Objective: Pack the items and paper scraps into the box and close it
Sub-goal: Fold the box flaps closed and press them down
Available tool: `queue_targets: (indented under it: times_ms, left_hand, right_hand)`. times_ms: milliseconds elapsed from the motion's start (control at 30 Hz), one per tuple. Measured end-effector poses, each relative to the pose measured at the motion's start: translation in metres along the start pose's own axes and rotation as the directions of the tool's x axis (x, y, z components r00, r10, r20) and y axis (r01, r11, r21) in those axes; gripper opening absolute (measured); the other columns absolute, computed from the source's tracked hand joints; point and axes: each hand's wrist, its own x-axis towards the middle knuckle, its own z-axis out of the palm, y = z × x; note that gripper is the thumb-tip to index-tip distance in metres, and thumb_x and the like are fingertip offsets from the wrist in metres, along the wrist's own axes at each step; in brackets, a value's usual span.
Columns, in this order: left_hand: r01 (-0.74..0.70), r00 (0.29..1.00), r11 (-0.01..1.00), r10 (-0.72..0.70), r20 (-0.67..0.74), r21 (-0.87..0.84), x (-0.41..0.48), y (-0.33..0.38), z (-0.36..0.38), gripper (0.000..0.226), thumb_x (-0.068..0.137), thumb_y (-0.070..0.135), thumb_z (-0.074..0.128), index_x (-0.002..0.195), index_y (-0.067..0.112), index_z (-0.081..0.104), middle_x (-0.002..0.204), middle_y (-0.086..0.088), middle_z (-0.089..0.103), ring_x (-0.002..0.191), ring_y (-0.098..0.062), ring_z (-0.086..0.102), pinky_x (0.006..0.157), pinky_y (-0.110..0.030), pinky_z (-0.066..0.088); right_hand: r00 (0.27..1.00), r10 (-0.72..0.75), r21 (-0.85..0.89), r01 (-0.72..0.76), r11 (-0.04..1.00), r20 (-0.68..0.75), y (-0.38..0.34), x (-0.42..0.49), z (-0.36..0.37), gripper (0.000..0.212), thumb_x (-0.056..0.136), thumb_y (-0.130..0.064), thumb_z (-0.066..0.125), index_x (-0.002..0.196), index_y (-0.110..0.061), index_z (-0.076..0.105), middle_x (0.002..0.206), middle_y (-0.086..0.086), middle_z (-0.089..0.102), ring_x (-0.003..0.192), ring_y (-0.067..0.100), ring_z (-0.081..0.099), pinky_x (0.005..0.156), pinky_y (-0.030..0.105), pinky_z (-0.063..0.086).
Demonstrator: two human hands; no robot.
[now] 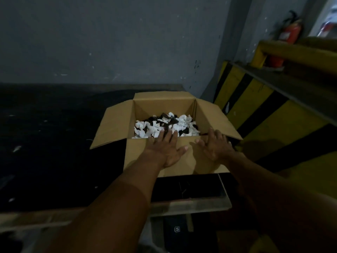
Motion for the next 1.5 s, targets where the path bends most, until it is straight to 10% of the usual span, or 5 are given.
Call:
queue_targets:
  times_ms: [333,700,1067,1267,1500]
  left_hand:
    - [0.118,0.989,0.991,-0.123,-0.080,-0.066,0.003,0.023,0.014,0.075,0.093,0.066,0.018,0.152,0.025,-0.003,0.161,0.003,-0.004,0.147,-0.025,-0.007,0.113,-0.061,0.007]
    - [0.161,0.981,0.984,-0.168,-0.094,-0.082,0.006,0.027,0.020,0.080,0.091,0.068,0.025,0.152,0.026,-0.005,0.161,0.004,-0.004,0.147,-0.023,-0.008,0.113,-0.061,0.008]
    - [0.089,0.991,0.973,-0.109,-0.084,-0.212,0.002,0.019,0.018,0.058,0.102,0.028,0.031,0.153,0.021,0.006,0.161,0.003,0.000,0.147,-0.020,-0.006,0.114,-0.057,0.008]
    - [0.132,0.730,0.809,-0.471,-0.495,-0.573,-0.006,-0.014,0.014,0.037,0.097,0.014,0.039,0.130,0.005,0.052,0.133,-0.015,0.054,0.120,-0.027,0.052,0.100,-0.032,0.037]
    - [-0.010,0.219,-0.334,-0.920,0.324,-0.943,0.007,-0.088,-0.026,0.095,0.085,0.034,0.064,0.150,0.008,0.000,0.149,-0.021,0.028,0.131,-0.037,0.037,0.107,-0.045,0.033]
  right_hand:
    - [0.970,0.241,0.543,-0.190,0.818,-0.024,0.033,0.008,0.011,0.077,0.098,-0.059,0.023,0.141,0.002,0.037,0.143,0.022,0.042,0.129,0.036,0.043,0.098,0.034,0.035]
    - [0.813,0.548,0.936,0.011,-0.352,0.197,0.043,0.053,-0.024,0.064,0.078,-0.054,0.056,0.128,-0.016,0.052,0.122,0.009,0.060,0.104,0.030,0.059,0.093,0.042,0.049]
    - [0.927,-0.138,0.482,0.303,0.822,-0.348,-0.034,0.039,0.003,0.053,0.098,-0.043,0.043,0.147,-0.026,0.031,0.152,0.006,0.034,0.135,0.029,0.035,0.109,0.043,0.031]
    - [0.923,-0.360,-0.106,0.347,0.932,-0.135,-0.027,0.049,0.036,0.059,0.098,-0.056,0.015,0.142,-0.018,0.022,0.152,0.012,0.023,0.138,0.036,0.019,0.114,0.051,0.013]
    - [0.949,-0.303,-0.138,0.289,0.947,-0.094,-0.030,0.048,0.037,0.065,0.097,-0.059,0.012,0.149,-0.022,0.017,0.159,0.007,0.014,0.145,0.033,0.010,0.117,0.050,0.007]
